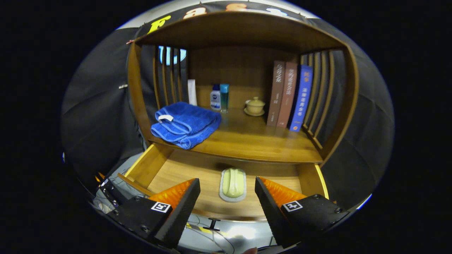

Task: Pull open the drawer, take out the items inside it, and place them on the countertop above the cabinet.

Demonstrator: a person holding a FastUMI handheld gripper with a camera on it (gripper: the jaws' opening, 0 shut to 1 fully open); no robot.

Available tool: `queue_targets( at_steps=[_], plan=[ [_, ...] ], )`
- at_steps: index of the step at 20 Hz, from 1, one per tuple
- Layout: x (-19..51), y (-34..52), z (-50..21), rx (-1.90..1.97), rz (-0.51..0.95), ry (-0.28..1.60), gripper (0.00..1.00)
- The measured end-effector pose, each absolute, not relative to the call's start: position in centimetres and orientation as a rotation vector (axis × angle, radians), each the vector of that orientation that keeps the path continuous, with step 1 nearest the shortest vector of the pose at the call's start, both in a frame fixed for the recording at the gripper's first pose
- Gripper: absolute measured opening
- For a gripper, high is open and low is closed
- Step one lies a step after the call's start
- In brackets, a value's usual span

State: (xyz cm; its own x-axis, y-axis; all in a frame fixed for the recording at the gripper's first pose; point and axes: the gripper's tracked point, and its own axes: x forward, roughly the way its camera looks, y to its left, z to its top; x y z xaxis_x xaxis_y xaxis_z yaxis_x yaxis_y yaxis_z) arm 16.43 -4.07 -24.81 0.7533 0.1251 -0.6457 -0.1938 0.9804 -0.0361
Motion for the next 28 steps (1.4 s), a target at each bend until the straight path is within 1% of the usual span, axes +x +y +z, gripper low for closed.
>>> queue_targets(
  at_steps=[4,6,10,14,16,17,19,20,21,25,28],
  plan=[
    [19.5,-4.2,-30.1,-0.155,0.182,0.899,0.99],
    [20.9,-5.0,-32.8,-0.155,0.13,0.966,0.99],
    [22.2,-5.6,-36.7,-0.102,0.073,1.079,0.99],
    [22.3,-6.2,-39.0,-0.048,0.017,1.138,0.78],
    [22.0,-6.6,-40.2,-0.059,0.004,1.165,0.6],
    [22.1,-6.4,-39.3,-0.06,0.006,1.15,0.52],
    [22.3,-6.9,-40.5,-0.047,-0.004,1.143,0.34],
    [22.2,-6.7,-38.9,0.009,-0.007,1.137,0.25],
    [22.3,-6.4,-39.6,0.053,-0.016,1.139,0.16],
    [21.3,-5.8,-38.0,0.082,0.01,1.146,0.16],
    [20.3,-4.8,-35.5,0.098,0.062,1.142,0.16]
  ],
)
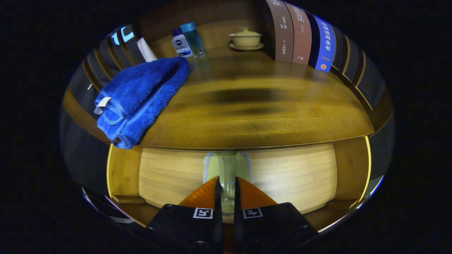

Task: Pull open the drawer, take out the items inside it, and place them on the countertop above the cabinet.

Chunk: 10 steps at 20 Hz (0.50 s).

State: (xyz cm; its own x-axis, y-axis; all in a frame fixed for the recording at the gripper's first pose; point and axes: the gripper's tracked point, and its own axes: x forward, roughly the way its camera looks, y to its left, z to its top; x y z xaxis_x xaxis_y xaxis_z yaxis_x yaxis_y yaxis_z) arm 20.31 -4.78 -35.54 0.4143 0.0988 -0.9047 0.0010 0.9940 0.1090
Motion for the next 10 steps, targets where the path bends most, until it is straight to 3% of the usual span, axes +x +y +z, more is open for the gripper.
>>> queue_targets(
  at_steps=[5,10],
  plan=[
    [18.9,-3.2,-29.8,0.11,0.147,1.103,0.16],
    [20.4,-4.1,-24.8,0.099,0.133,1.0,0.16]
  ],
)
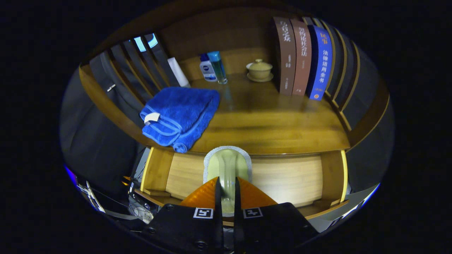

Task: Pull open the drawer, take out the items inside it, and place them on the countertop above the cabinet.

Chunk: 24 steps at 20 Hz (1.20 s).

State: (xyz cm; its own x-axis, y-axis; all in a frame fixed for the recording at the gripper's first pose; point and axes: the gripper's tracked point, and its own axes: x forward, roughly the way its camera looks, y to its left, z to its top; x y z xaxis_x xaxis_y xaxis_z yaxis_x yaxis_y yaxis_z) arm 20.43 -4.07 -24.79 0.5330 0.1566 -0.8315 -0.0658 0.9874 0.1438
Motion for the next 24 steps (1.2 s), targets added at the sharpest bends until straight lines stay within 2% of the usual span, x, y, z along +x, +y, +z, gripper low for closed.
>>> queue_targets(
  at_steps=[7,15,24],
  plan=[
    [25.2,-5.6,-23.9,0.013,0.075,0.917,0.16],
    [29.9,-5.5,-27.6,-0.008,0.021,0.948,0.16],
    [35.4,-5.8,-28.1,-0.054,-0.053,0.96,0.16]
  ],
)
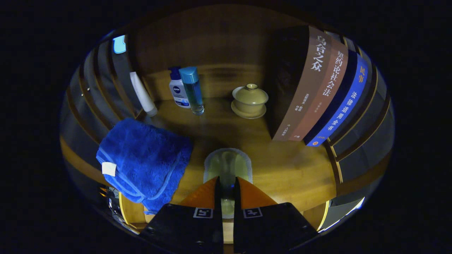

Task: Pull open the drawer, take out the items inside it, and place them on the countertop above the cabinet.

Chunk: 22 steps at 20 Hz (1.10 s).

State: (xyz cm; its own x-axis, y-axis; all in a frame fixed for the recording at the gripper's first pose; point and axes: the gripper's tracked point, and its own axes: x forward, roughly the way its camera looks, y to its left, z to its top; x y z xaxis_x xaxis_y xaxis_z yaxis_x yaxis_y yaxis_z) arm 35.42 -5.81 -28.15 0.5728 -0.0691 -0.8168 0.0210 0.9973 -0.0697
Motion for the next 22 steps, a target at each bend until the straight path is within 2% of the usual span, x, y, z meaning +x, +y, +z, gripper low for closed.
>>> queue_targets(
  at_steps=[2,4,6,11,16,22],
  plan=[
    [35.8,-6.3,-28.3,-0.068,-0.069,0.962,0.16],
    [36.0,-6.5,-28.6,-0.057,-0.073,0.966,0.21],
    [35.7,-6.6,-28.4,-0.029,-0.076,0.957,0.31],
    [35.1,-7.4,-26.9,0.01,-0.086,0.848,0.98],
    [33.7,-7.5,-23.4,0.021,-0.035,0.659,0.98],
    [28.7,-6.3,-15.5,0.072,0.047,0.361,0.99]
  ],
)
